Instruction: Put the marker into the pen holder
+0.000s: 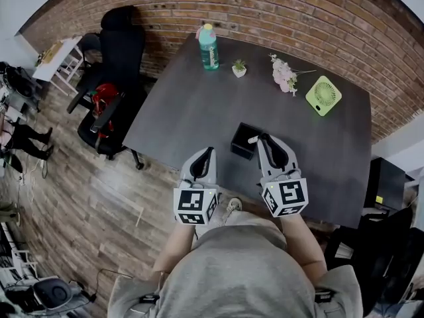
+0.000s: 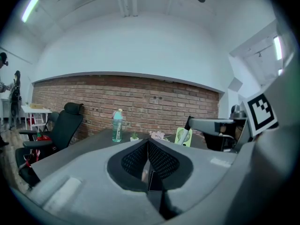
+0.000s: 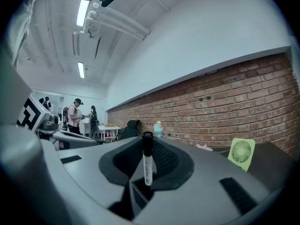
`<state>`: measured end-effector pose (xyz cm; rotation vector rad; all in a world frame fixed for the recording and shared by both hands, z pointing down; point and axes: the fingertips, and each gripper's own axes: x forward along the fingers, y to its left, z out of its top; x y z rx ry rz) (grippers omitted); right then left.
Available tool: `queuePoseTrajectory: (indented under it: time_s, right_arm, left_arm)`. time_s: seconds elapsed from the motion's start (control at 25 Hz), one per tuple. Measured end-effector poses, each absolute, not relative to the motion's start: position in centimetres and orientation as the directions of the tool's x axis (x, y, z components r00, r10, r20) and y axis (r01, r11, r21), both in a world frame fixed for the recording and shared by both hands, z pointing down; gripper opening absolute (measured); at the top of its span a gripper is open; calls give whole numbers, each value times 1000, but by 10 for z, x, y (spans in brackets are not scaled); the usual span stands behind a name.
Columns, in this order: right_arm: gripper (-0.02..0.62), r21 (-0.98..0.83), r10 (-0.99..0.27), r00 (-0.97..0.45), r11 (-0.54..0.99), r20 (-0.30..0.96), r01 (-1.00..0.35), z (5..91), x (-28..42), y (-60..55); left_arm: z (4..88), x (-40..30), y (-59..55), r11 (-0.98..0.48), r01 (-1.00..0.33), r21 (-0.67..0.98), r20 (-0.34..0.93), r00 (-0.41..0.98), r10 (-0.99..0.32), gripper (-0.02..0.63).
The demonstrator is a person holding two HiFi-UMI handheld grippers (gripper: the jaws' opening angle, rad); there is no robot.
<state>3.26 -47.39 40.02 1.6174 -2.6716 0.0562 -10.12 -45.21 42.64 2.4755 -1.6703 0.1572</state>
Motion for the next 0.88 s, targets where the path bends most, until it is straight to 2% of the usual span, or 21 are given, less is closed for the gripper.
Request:
queuePoseTrajectory:
  time_s: [0.88]
  right_arm:
    - [64, -14, -840, -485, 497, 242, -867, 507, 24, -524]
  left_arm:
    - [456, -104, -483, -342, -936, 77, 240, 351, -905, 18]
